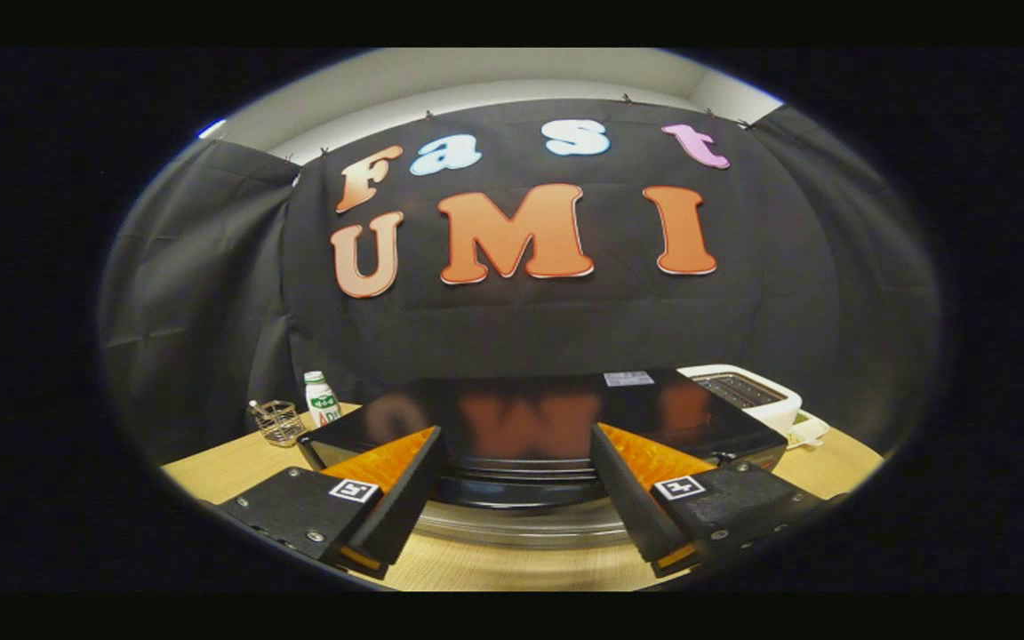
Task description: Open the toaster oven, put the food inside, and close the toaster oven door.
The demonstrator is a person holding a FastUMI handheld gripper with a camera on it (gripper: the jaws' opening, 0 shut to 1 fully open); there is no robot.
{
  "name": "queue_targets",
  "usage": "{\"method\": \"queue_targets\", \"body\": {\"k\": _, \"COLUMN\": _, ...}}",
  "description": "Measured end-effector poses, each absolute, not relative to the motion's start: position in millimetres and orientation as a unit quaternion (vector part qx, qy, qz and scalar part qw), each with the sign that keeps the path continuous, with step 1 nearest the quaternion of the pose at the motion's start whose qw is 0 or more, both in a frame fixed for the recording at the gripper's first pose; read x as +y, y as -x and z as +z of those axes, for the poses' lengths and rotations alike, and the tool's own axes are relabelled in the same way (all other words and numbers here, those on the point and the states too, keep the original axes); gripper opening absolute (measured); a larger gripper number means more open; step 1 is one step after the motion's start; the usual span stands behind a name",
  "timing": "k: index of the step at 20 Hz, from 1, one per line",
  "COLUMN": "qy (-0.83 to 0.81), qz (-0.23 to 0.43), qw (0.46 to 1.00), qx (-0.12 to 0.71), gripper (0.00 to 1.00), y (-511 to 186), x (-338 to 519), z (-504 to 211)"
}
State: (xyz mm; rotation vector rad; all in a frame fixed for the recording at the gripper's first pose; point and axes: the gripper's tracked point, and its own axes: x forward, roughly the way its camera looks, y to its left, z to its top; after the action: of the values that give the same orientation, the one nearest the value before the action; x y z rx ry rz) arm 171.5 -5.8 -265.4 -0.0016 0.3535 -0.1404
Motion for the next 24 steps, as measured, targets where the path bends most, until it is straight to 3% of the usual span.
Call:
{"method": "queue_targets", "body": {"k": 5, "qy": 0.013, "qz": -0.048, "qw": 0.987, "qx": 0.155, "gripper": 0.96, "y": -162, "x": -2, "z": -265}}
{"method": "queue_targets", "body": {"k": 12, "qy": 0.002, "qz": -0.020, "qw": 0.989, "qx": 0.146, "gripper": 0.84, "y": -134, "x": 8, "z": -262}}
{"method": "queue_targets", "body": {"k": 24, "qy": 0.016, "qz": 0.032, "qw": 0.978, "qx": 0.207, "gripper": 0.84, "y": -52, "x": 28, "z": -279}}
